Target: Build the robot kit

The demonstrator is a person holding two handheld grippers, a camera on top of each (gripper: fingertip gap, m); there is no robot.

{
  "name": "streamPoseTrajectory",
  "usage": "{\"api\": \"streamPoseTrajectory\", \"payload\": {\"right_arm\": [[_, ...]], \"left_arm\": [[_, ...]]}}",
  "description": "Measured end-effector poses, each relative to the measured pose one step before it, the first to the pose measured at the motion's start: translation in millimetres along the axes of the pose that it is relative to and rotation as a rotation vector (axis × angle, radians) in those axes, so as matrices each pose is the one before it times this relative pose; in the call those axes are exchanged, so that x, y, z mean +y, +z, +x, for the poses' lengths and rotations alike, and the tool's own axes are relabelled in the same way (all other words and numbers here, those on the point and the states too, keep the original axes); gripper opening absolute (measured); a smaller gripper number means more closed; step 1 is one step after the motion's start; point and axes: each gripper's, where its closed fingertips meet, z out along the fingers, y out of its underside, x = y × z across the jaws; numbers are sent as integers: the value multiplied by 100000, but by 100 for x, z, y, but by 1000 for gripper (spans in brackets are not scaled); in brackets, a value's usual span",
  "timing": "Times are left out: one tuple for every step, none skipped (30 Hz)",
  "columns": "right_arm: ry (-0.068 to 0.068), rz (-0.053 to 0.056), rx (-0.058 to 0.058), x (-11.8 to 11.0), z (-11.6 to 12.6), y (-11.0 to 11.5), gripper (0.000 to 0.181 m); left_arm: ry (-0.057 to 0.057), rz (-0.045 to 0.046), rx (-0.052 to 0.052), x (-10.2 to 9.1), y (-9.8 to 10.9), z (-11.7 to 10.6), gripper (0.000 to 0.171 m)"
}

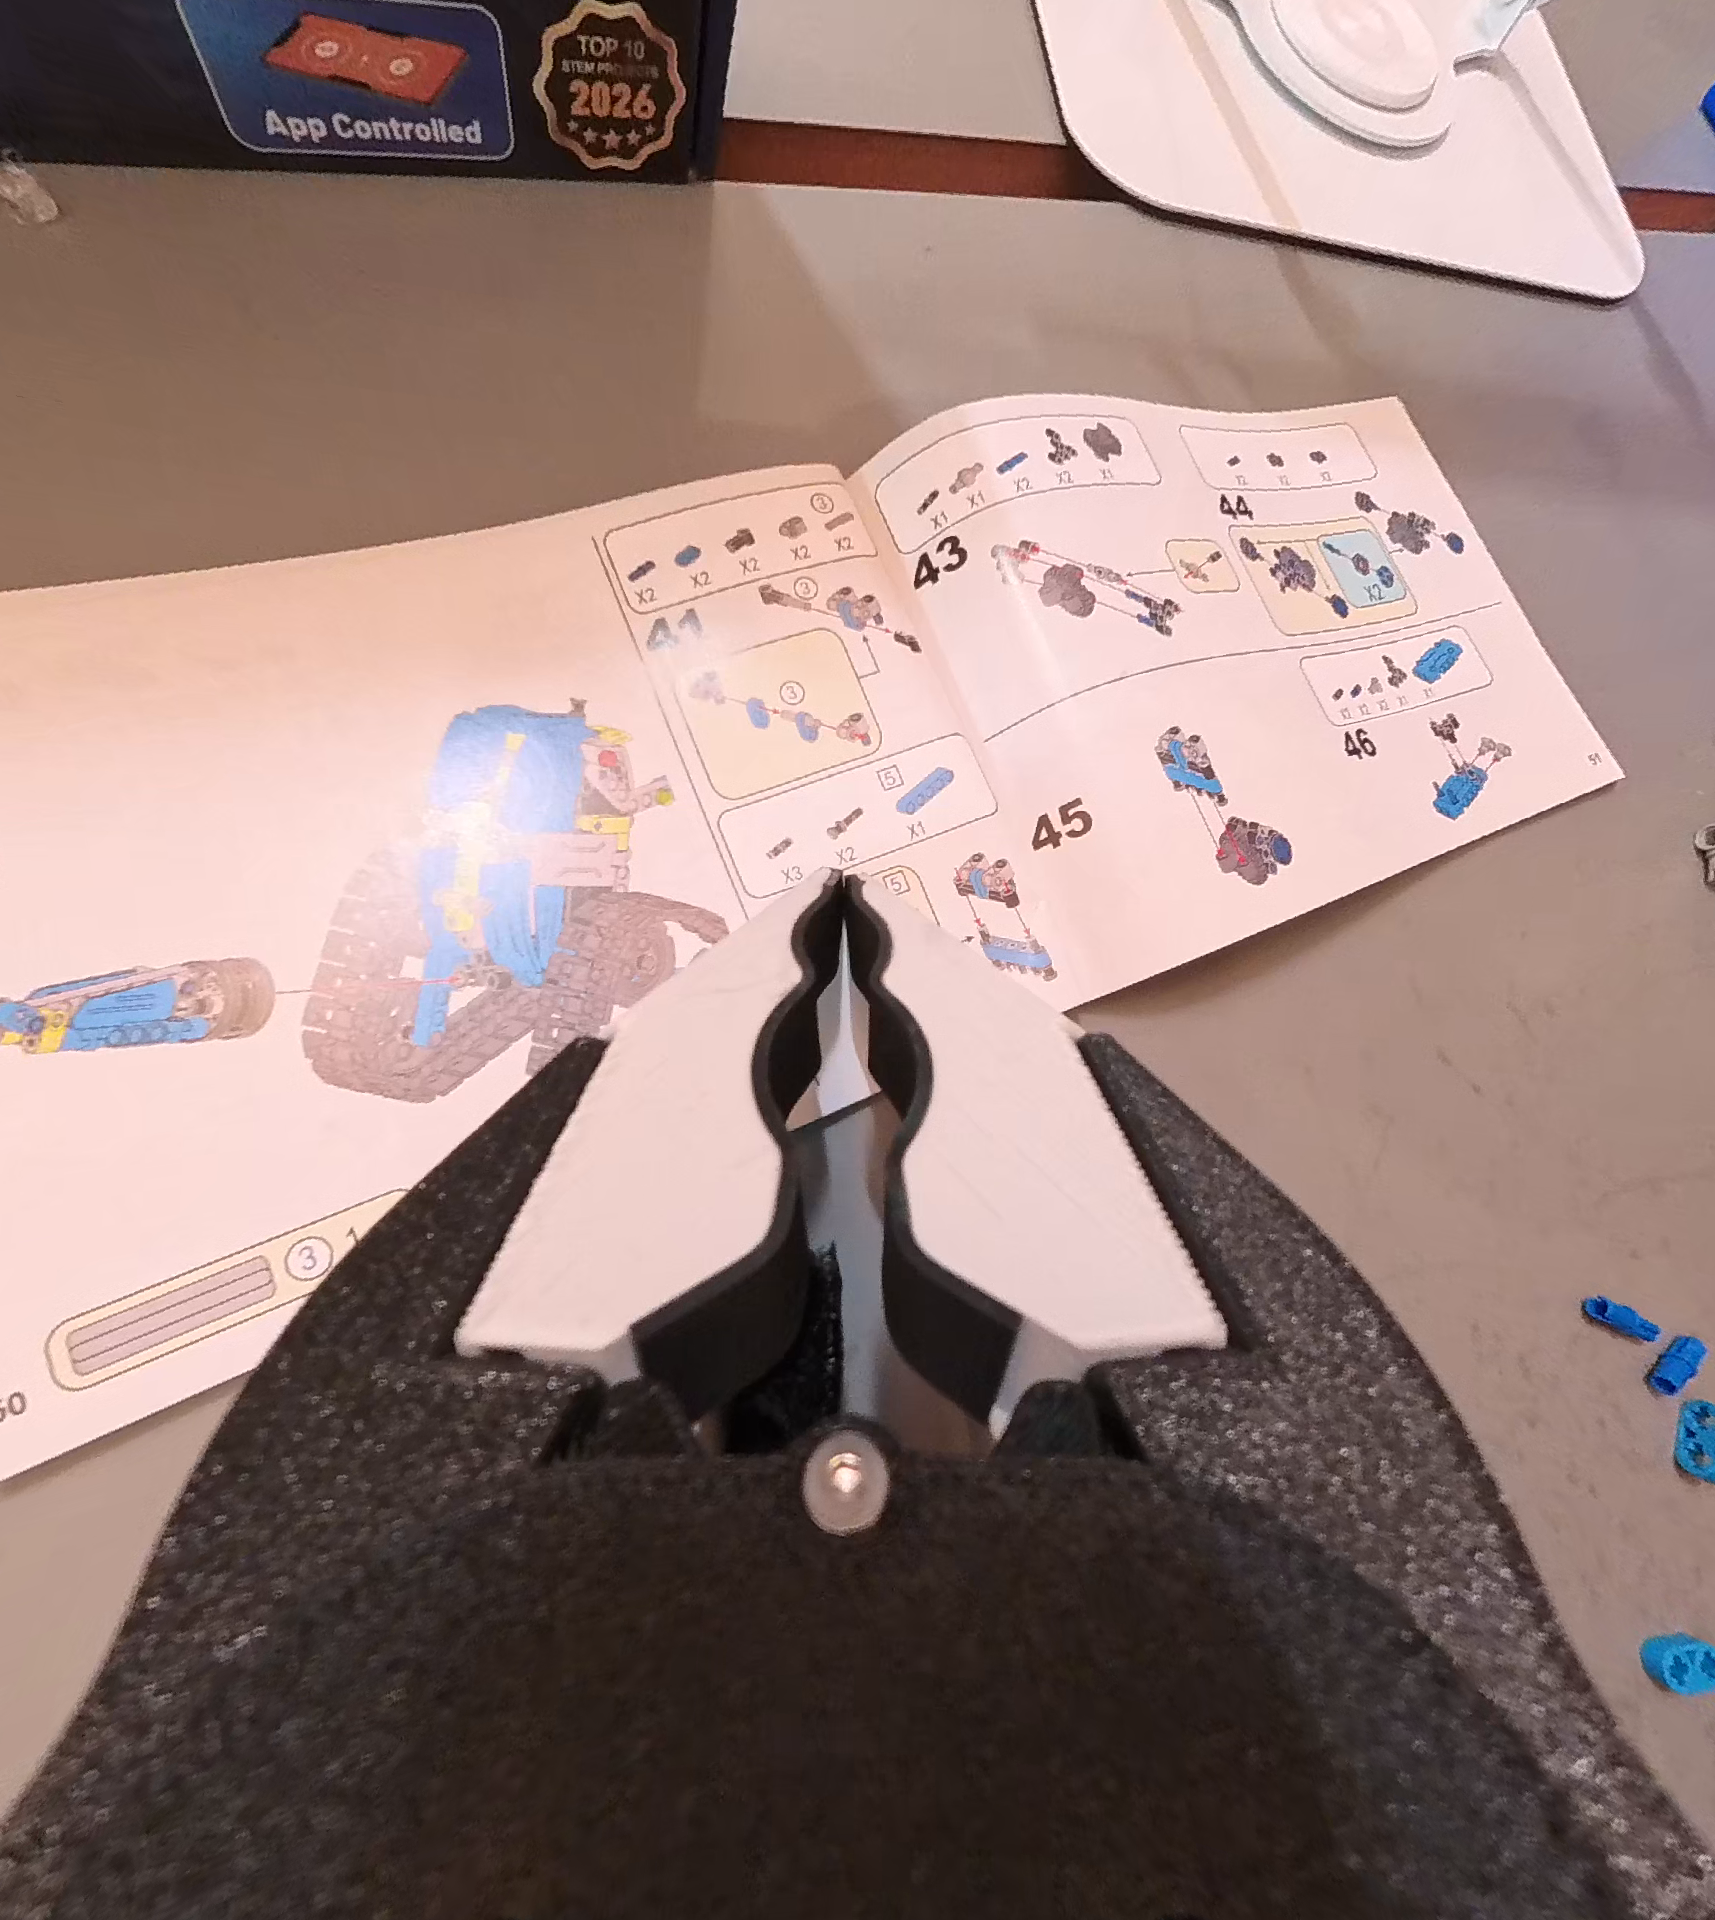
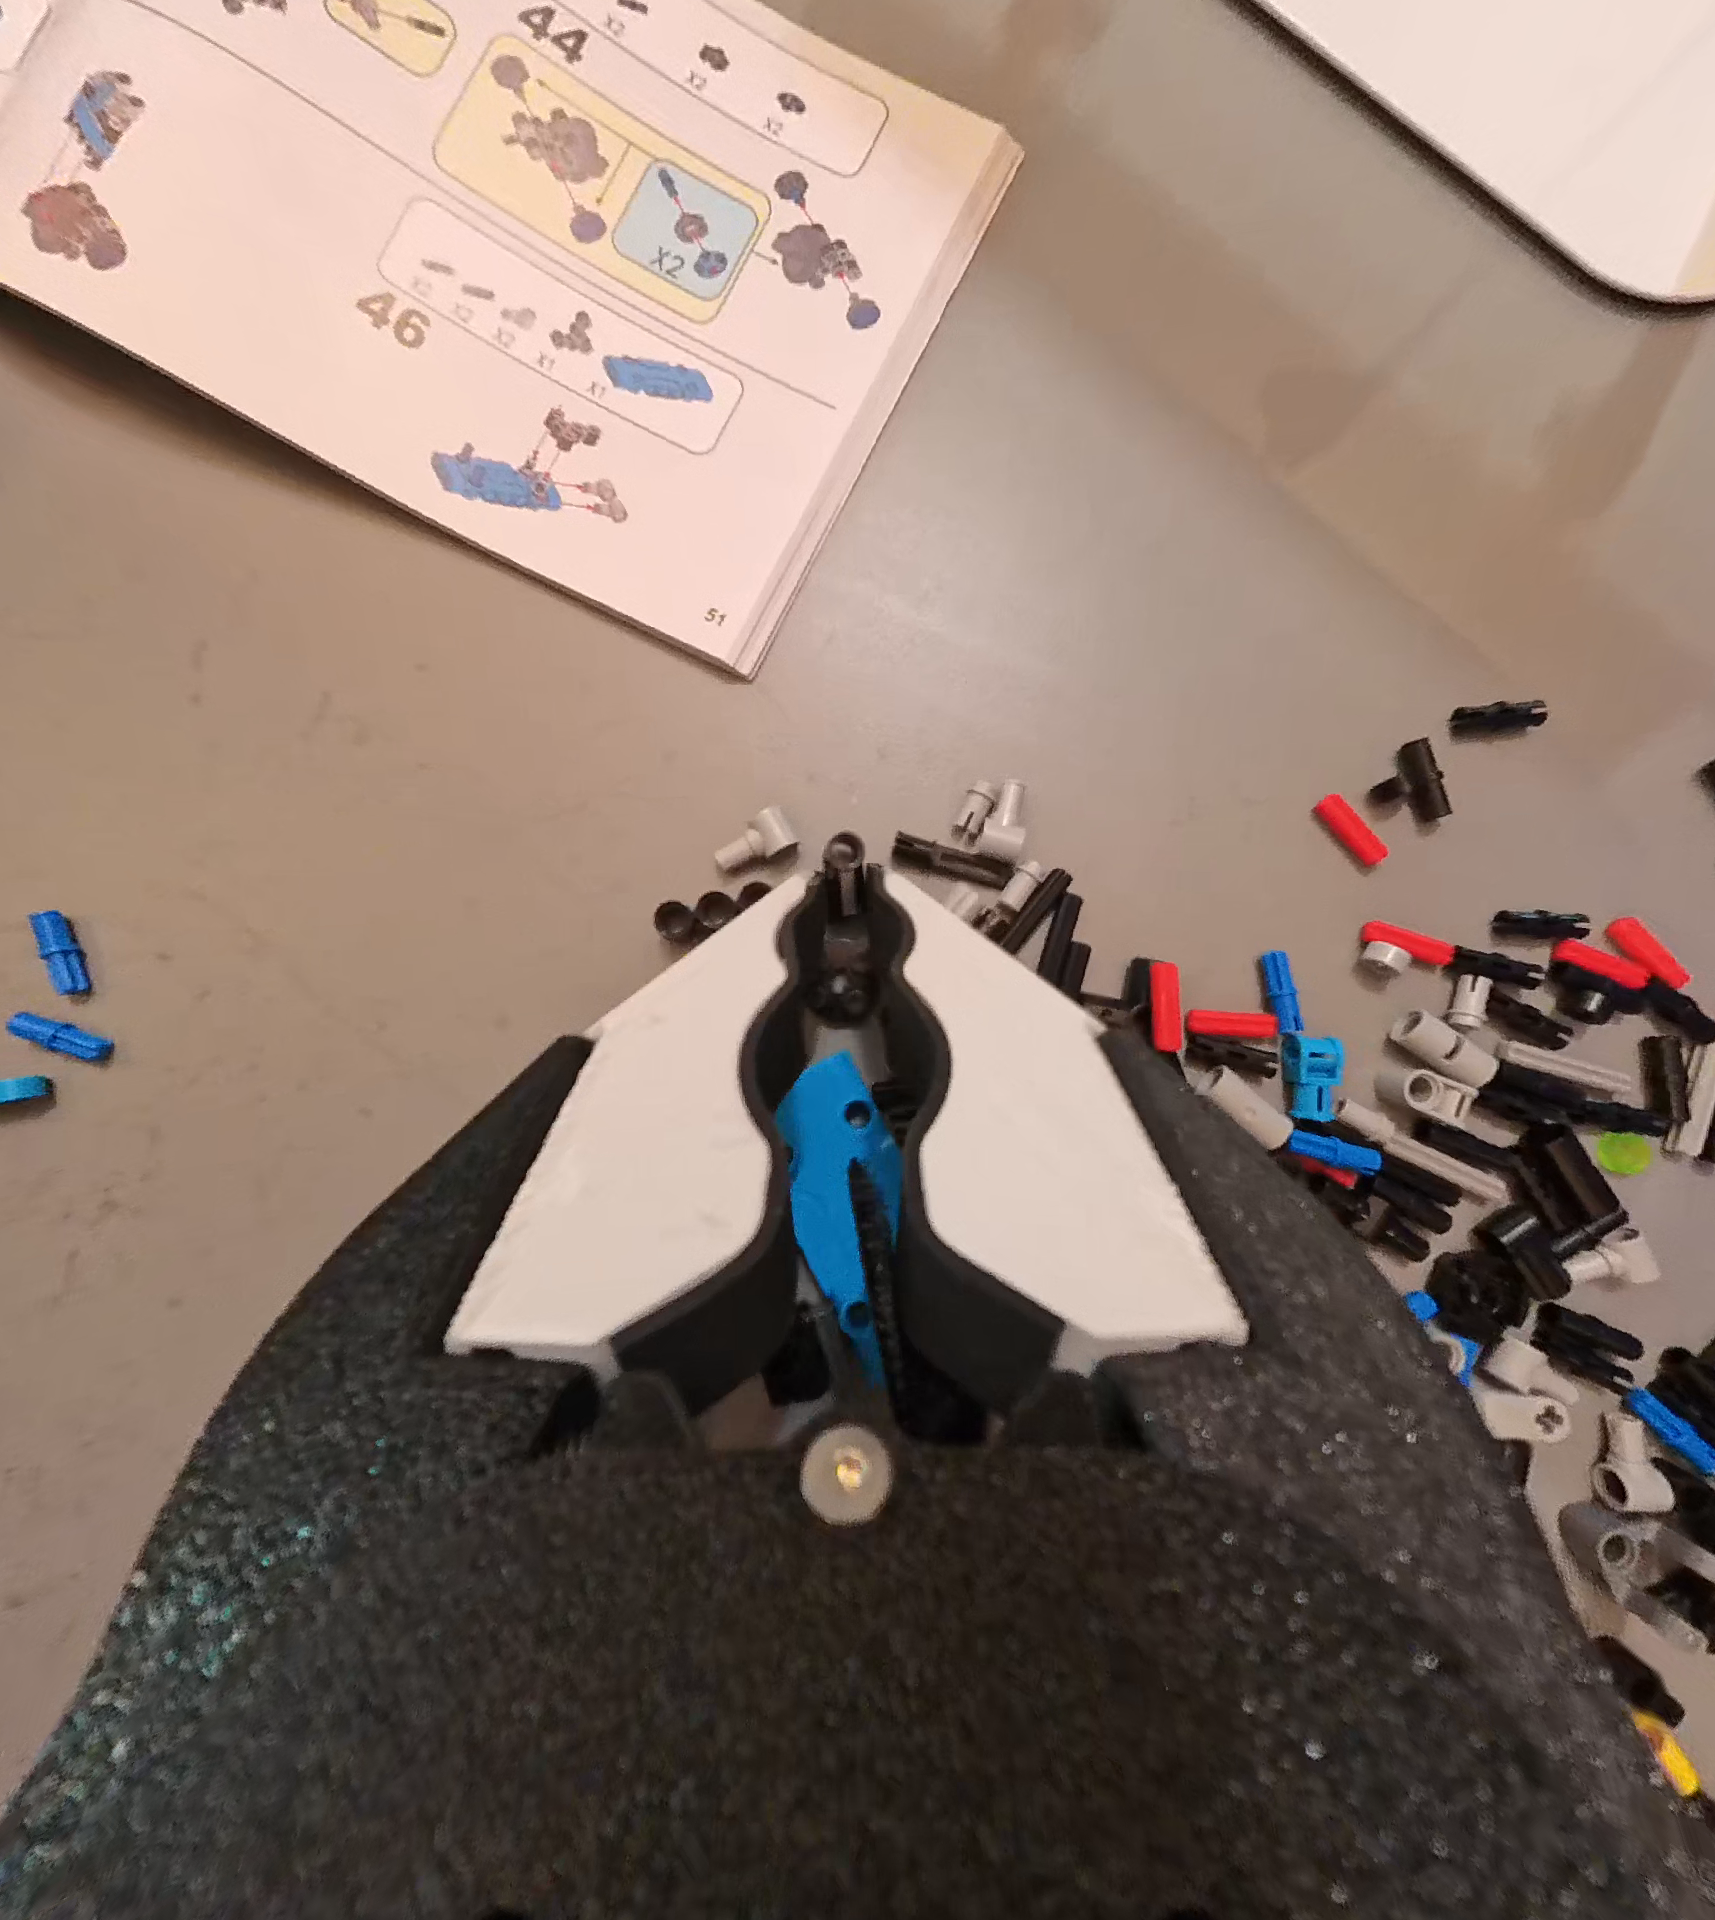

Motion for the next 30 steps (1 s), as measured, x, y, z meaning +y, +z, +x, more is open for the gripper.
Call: {"api": "streamPoseTrajectory", "payload": {"right_arm": [[236, 469, -292, -100, -95, -242, 7], [-88, 1280, 258, -251, -81, -373, 7], [-82, 1402, -385, -321, -252, -480, 7], [-69, 1705, -1603, -414, -515, -579, 7], [-394, 2091, -2630, -476, -829, -627, 7], [-712, 1940, -3640, -418, -1157, -585, 7], [-858, 1408, -4483, -282, -1451, -428, 7], [-1540, 369, -5791, -29, -1797, -227, 7], [-2417, -843, -6642, 259, -2041, -8, 7], [-3190, -1735, -6520, 466, -2071, 154, 7], [-3915, -2182, -5830, 550, -1938, 272, 7], [-4269, -1710, -2677, 464, -1396, 330, 7], [-3695, -1442, -476, 408, -984, 365, 7], [-2986, -2548, -2085, 551, -1121, 461, 7], [-2780, -3717, -3286, 716, -1189, 507, 7], [-2392, -3942, -1846, 750, -810, 523, 7], [-1818, -3458, 140, 662, -324, 460, 7], [-1007, -2797, 1571, 561, 63, 342, 7], [87, -1464, 770, 334, 69, 225, 7], [1410, 690, -407, -24, -36, 56, 7], [1486, 527, -1453, -24, -161, 27, 7], [943, 425, -68, -4, -1, 5, 7], [-7, 57, 401, 44, 4, -44, 8], [-515, 245, 917, 28, 58, -138, 12], [-322, 935, 975, -26, 162, -330, 17], [446, 1948, 130, -144, 210, -544, 20], [1972, 2724, 1123, -236, 614, -748, 21], [2745, 2907, 2262, -229, 1005, -879, 23], [3027, 2786, 3485, -175, 1387, -940, 23], [4046, 2048, 5742, -63, 1936, -891, 23]], "left_arm": [[-1, 2, 4, 0, 0, 1, 0], [-35, 2, 31, -1, -3, -3, 0], [-41, 1, 32, -1, -3, -2, 0], [-27, -2, 23, 0, 0, 5, 0], [-14, 2, 11, -1, -3, -7, 0], [-3, -2, -2, -7, 7, -1, 0], [-2, -3, -1, 0, 0, 0, 0], [-19, -2, 17, 0, 0, 4, 0], [-43, 3, 36, -1, -3, -2, 0], [-43, 3, 40, 7, 7, 6, 0], [-27, 6, 22, -2, -2, -5, 0], [23, 4, -21, 0, 3, 5, 0], [92, 2, -75, 0, -11, -4, 0], [74, 5, -57, 0, 3, -3, 0], [-47, 2, 52, -1, -3, 1, 0], [-187, -4, 162, -2, 5, 3, 0], [-213, -3, 182, 4, -5, 0, 0], [-90, 4, 80, -2, -5, -2, 0], [110, 4, -86, -6, -1, 2, 0], [209, -4, -166, 4, -3, 4, 0], [161, -9, -119, 4, 7, 1, 0], [65, -8, -25, 3, 5, 11, 0], [-29, -8, 64, 0, -3, 1, 0], [-64, -1, 74, -1, -3, 5, 0], [-25, 2, 26, -8, 5, -6, 0], [44, 5, -32, 7, -4, 3, 0], [100, 3, -82, 1, 6, 1, 0], [146, 0, -100, -5, 2, 7, 0], [173, -16, -59, 5, 7, 8, 0], [159, -31, 14, 7, 6, 20, 0]]}}
